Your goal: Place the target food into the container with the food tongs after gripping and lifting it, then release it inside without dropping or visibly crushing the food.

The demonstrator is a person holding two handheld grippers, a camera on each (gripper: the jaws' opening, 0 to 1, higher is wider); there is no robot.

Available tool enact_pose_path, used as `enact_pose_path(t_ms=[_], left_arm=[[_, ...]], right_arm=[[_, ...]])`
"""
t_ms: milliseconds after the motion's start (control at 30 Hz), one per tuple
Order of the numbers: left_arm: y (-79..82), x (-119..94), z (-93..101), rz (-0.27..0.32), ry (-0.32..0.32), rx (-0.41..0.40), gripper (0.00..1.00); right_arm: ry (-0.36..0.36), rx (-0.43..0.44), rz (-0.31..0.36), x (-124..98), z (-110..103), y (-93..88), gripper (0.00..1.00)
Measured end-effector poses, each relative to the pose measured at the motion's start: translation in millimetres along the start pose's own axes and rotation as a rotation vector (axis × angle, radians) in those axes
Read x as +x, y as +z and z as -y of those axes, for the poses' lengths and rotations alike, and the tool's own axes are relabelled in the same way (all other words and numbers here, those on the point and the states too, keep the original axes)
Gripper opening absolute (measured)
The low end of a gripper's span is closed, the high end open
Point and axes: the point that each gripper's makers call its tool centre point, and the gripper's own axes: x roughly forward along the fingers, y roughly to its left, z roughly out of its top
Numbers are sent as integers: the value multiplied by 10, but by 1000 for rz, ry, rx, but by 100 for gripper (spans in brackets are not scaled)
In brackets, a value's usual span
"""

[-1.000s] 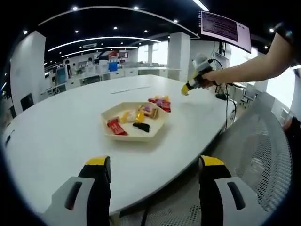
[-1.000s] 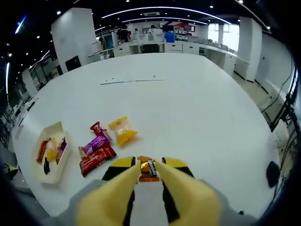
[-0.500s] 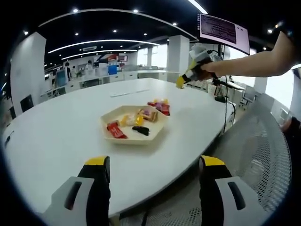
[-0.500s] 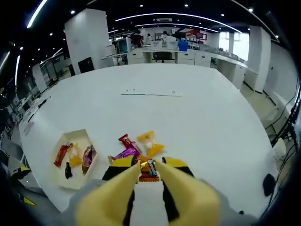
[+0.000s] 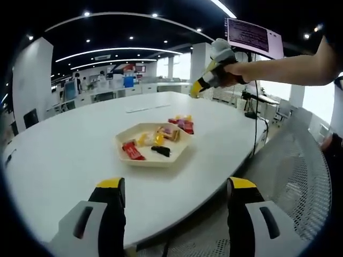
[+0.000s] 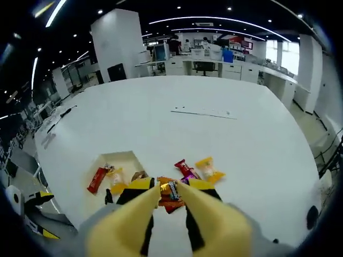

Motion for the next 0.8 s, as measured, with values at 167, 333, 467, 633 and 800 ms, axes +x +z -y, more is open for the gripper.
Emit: enact_pose_path(t_ms=[167,333,467,633,800], left_arm=[[-5,3,2,-2,-2,2,75],[-4,4,14,-2,-8,4,75],[-8,7,18,-4,-12,5,75],[-6,3,14,-3,-8,6,74],[-3,7,23,-2,-15,8,74]], right_arm=[[49,-26,6,67,-306,58,21],[94,-55,12,99,-583,123,21],[120,-87,9,190,-706,176,21],[143,-100,5,272,-824,192,21],[176,-89,13,311,-917,212,24]])
